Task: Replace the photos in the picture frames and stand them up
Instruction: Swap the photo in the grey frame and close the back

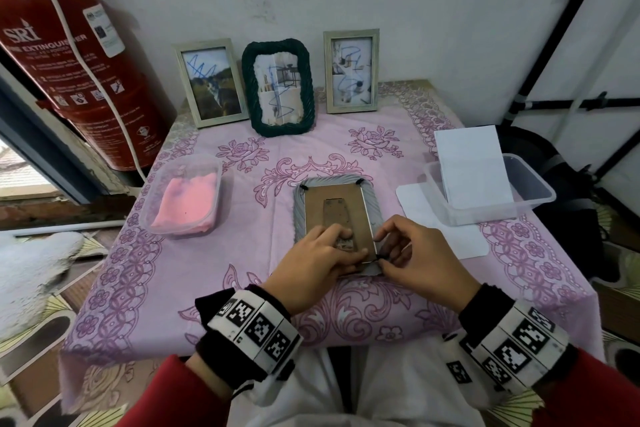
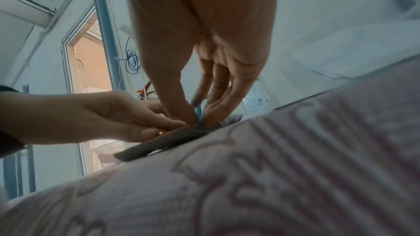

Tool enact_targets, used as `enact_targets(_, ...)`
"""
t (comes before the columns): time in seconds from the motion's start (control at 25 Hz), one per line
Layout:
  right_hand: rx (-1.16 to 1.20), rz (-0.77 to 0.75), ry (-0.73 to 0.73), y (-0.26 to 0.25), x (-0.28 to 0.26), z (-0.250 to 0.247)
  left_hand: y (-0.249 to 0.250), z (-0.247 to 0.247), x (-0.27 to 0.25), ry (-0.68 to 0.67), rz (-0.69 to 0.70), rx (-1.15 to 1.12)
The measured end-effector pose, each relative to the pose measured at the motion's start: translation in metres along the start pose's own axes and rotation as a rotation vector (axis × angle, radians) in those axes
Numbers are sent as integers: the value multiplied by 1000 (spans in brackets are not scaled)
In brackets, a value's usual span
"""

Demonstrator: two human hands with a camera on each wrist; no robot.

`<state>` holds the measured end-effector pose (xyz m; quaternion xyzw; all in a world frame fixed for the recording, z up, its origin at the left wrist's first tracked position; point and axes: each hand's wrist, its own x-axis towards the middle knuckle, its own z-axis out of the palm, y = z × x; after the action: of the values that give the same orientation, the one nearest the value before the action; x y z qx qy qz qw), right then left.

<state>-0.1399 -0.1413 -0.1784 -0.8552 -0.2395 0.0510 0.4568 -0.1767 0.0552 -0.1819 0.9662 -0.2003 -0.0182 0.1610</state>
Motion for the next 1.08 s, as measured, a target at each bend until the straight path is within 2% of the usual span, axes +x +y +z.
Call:
enact_targets(0.16, -34, -73, -1, -1, 0, 3, 2, 6, 1, 4, -1, 183)
enact_targets(0.44, -117, -171, -40, 0, -3, 1, 1, 6, 5, -22, 21, 240)
enact_targets(0.52, -115, -161, -44, 1, -3, 1, 1, 4, 6, -42, 8, 210)
enact_targets(0.6, -28, -83, -28, 4, -4, 1, 2, -1, 4, -31, -15, 27)
enact_targets(0.64, 8, -45, -21, 4, -4, 0, 2, -3, 1, 7, -28, -129)
enact_targets(0.72, 41, -16, -27, 5, -4, -3, -1, -6, -8, 176, -91, -395)
enact_targets(0.76, 35, -22, -36, 4, -3, -4, -4, -6, -14, 283, -156, -431)
enact_targets(0.84, -5, -37, -51, 1, -2, -4, -11, -4, -29, 442, -322, -350)
enact_targets(0.92, -36, -26, -36, 0, 0, -1, -13, 1, -43, 492, -430, -258)
enact_targets(1.08, -90, 2, -23, -2, 3, 5, -8, 10, -55, 497, -461, -332)
